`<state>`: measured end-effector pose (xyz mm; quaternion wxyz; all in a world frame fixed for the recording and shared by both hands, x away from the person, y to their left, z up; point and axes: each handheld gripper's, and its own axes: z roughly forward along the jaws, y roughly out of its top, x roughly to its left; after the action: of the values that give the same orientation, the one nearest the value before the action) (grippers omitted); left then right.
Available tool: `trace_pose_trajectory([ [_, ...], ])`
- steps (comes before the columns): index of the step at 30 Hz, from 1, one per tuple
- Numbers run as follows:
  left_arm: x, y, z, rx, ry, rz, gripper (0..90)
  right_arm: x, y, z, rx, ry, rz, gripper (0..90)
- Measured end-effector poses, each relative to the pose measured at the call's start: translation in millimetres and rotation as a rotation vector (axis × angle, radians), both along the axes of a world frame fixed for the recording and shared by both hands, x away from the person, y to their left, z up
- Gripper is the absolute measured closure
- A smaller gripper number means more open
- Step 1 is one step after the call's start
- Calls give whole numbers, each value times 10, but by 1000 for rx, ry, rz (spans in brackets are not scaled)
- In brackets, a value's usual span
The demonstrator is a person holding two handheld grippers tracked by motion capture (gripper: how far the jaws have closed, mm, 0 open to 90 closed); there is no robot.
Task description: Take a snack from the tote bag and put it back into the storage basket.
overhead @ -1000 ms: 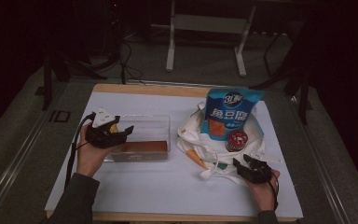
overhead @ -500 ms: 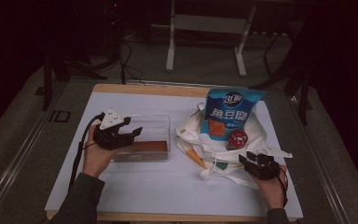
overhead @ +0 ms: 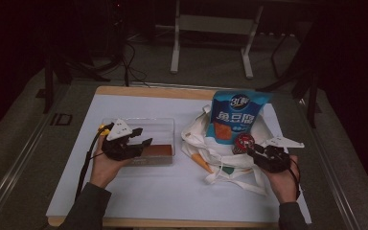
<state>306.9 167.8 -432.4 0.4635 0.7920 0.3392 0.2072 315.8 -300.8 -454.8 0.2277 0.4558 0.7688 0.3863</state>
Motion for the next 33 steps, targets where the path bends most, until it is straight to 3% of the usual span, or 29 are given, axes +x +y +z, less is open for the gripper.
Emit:
trace_pose_trajectory([
  [7,-65,-59,-113,-24,20,-41,484,122,-64,136,-5,4,-19,643],
  [11,-100,-104,-156,-31,30,-66,487,198,-142,187,-1,12,-57,634],
  [15,-118,-152,-228,-41,35,-76,470,244,-238,238,33,14,-76,636],
  [19,-190,-203,-348,-87,34,-92,471,280,-306,278,58,10,-86,623],
  [27,-263,-303,-508,-82,31,-135,471,369,-332,318,80,15,-78,602],
  [31,-292,-336,-590,-117,30,-150,466,418,-335,320,118,31,-70,584],
  [33,-299,-367,-629,-94,31,-158,464,441,-339,312,138,37,-73,576],
])
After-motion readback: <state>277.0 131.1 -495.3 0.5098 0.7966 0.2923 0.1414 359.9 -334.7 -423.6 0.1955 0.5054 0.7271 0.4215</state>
